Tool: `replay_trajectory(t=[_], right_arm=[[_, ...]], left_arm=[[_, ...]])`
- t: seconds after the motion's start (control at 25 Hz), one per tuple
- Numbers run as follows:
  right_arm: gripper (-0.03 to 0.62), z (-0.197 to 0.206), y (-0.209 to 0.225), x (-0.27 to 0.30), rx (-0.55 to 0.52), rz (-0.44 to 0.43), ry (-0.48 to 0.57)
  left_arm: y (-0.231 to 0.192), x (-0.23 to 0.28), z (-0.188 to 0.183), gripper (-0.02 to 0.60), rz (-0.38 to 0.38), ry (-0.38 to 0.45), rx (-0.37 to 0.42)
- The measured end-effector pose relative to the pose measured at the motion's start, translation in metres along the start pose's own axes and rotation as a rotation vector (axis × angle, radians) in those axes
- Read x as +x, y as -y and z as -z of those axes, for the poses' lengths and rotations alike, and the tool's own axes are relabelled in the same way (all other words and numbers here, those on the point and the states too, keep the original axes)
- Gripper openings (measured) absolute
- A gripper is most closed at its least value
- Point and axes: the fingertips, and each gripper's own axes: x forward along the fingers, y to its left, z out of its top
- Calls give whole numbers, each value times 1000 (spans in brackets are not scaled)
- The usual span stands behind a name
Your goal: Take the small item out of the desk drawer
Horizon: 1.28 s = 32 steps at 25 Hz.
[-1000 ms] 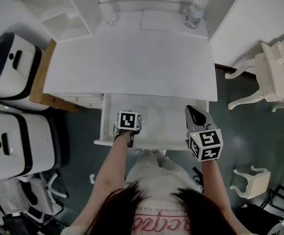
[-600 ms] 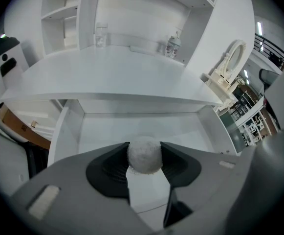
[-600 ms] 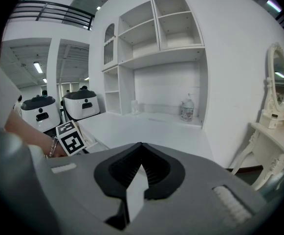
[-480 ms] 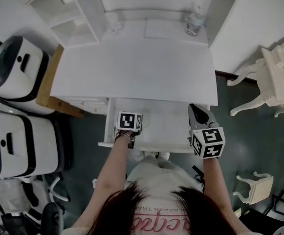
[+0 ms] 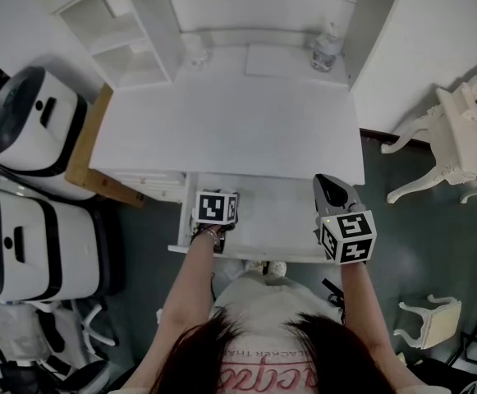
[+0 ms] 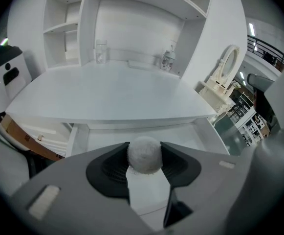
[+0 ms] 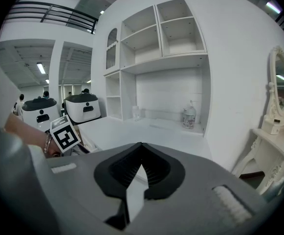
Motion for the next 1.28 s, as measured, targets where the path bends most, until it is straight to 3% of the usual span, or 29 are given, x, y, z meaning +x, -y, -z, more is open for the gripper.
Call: replay_trajectory(t=[0.8,1.28], right_arm=[[2,-46,15,-10,-29,1,89],[2,-94,22,-28,-68,9,192]], left_arm=[[17,-52,-80,196,-19,203,92],[42,-112,-154,196,-25,429,172]])
